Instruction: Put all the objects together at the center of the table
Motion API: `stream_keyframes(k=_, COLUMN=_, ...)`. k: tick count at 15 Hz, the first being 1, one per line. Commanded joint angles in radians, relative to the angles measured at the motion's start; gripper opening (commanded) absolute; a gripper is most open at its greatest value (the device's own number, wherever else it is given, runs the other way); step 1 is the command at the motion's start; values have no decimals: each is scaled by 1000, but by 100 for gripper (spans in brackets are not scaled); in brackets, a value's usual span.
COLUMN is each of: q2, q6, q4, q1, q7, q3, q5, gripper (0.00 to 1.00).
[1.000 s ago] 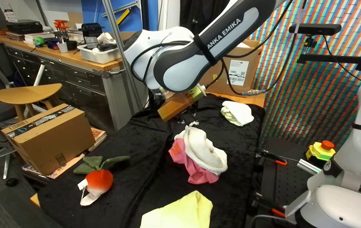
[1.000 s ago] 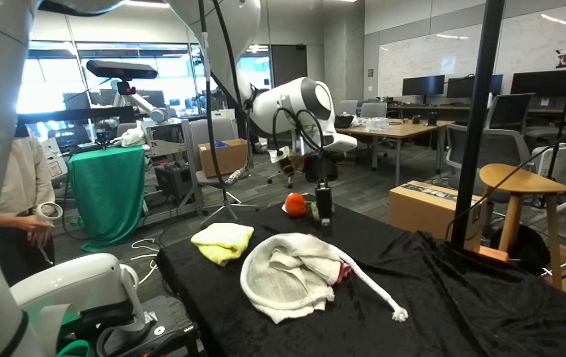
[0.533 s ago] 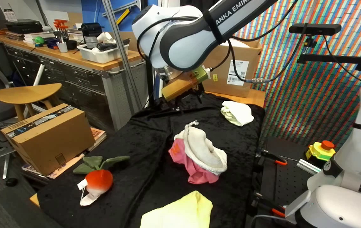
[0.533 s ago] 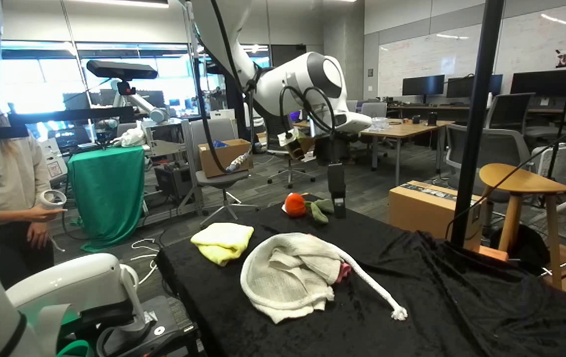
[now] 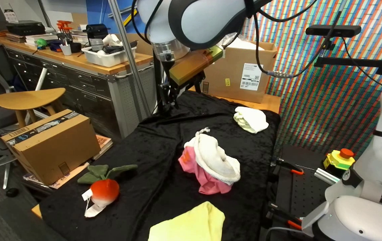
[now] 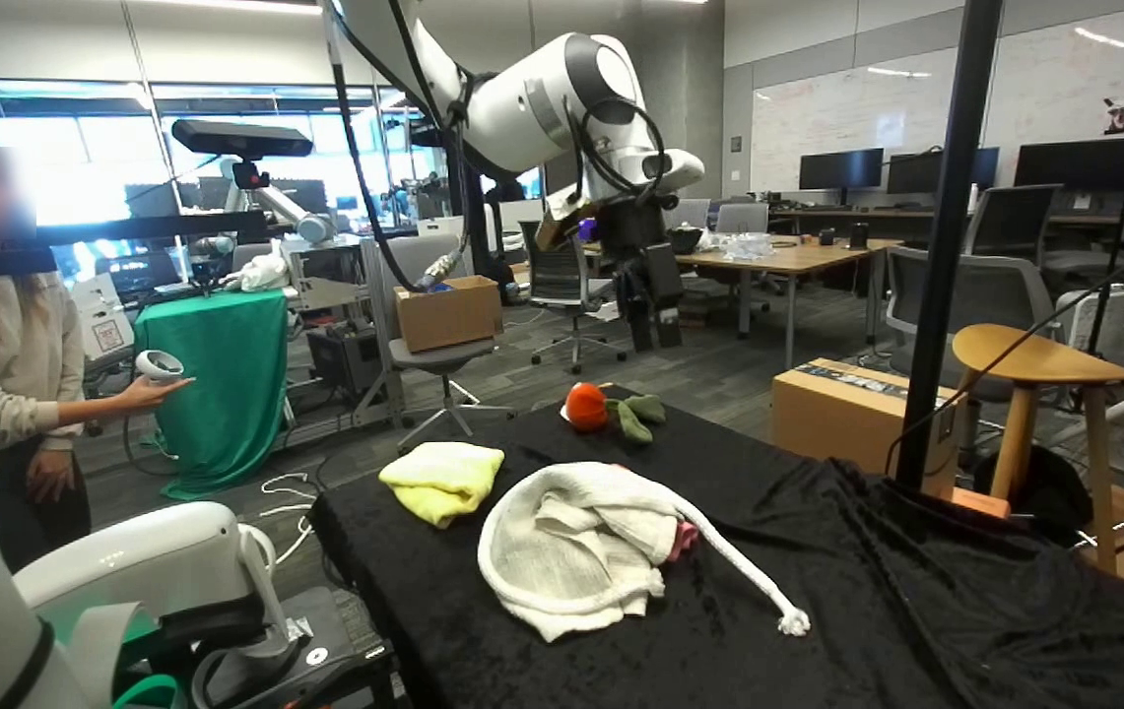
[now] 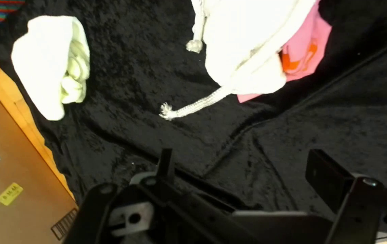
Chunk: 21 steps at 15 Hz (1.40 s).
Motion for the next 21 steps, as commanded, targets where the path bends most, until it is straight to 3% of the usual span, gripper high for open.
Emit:
stream_keyframes(k=1, q2=-6, q6=10, q4=49, q1=23, q7=-141, q3=40, q5=-3, gripper=100)
stream_keyframes(k=11, q2=102, q6=39, q4=178, q1=122, q7=-427, q3=122, q5=1, gripper=100)
stream_keyframes(k=17, q2=203, q6=34, q4=259, q1=202, q7=-472, q3=130, q5=-23, gripper=100)
stream_keyframes(k=21, q2=253, q6=65, q4=301, q1=257, q7=-423, q3=121, q5=-38, gripper=100)
